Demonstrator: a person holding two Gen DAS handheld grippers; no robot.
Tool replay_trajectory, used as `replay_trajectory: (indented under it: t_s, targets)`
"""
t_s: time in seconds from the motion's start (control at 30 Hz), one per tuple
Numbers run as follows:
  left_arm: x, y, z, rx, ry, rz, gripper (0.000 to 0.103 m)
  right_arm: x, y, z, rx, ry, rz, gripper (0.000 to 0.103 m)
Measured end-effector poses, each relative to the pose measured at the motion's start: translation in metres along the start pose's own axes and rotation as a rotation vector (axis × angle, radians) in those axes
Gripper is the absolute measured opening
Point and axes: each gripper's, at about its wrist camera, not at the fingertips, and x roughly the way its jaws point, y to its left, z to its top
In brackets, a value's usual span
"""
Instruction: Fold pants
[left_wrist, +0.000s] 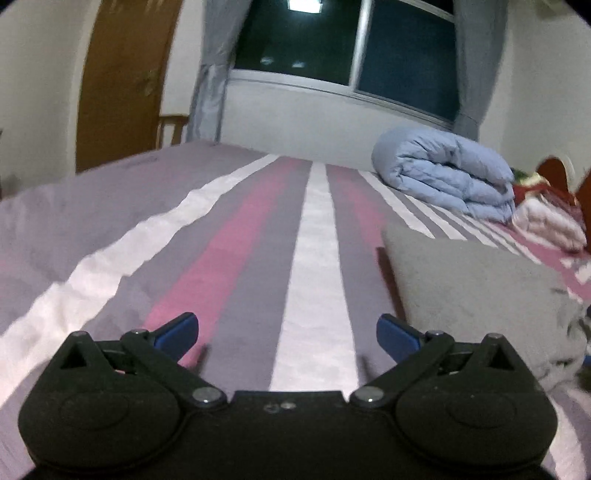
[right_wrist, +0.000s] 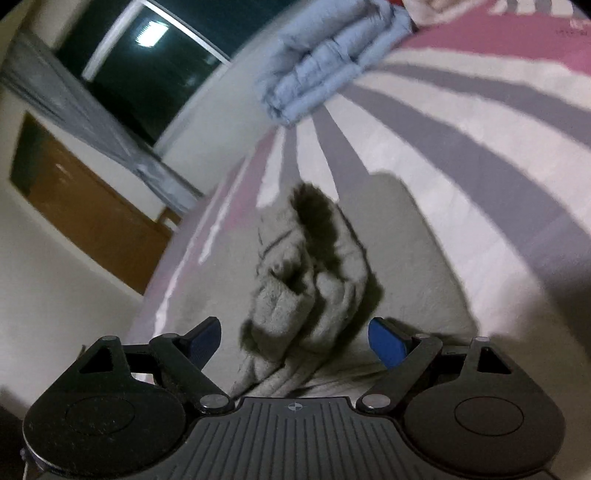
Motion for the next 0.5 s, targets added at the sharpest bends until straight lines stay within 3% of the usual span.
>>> replay_trajectory:
  t_s: [0.1,0.13,0.17,0.33,0.43,0.5]
  targets:
    - [0.001,0.016,-0.001,-0.072,0.010,0.007,0.097,0.016,0.007,0.002,0.005,0.010,0.009,0.085]
    - [-0.003,0.022,-0.003,-0.092,0.014,0.008,0.097,0.019,0.010,0.003,-0.014,0.007,0.003,0.050]
    - [-0.004,0.028,-0.003,-0.114,0.015,0.013,0.097,0.020,0.016,0.004,-0.056,0.003,-0.023,0.040]
    - [-0.008,0.047,-0.003,-0.183,0.013,0.026,0.097,-0.013,0.042,0.015,-0.165,-0.116,0.056,0.039]
    - [-0.006,0.054,-0.003,-0.241,0.016,0.027,0.097,-0.025,0.026,0.017,-0.144,-0.167,0.016,0.039]
    - [-0.005,0.051,-0.002,-0.227,0.027,0.036,0.097,-0.016,-0.008,0.016,-0.075,-0.167,-0.081,0.039]
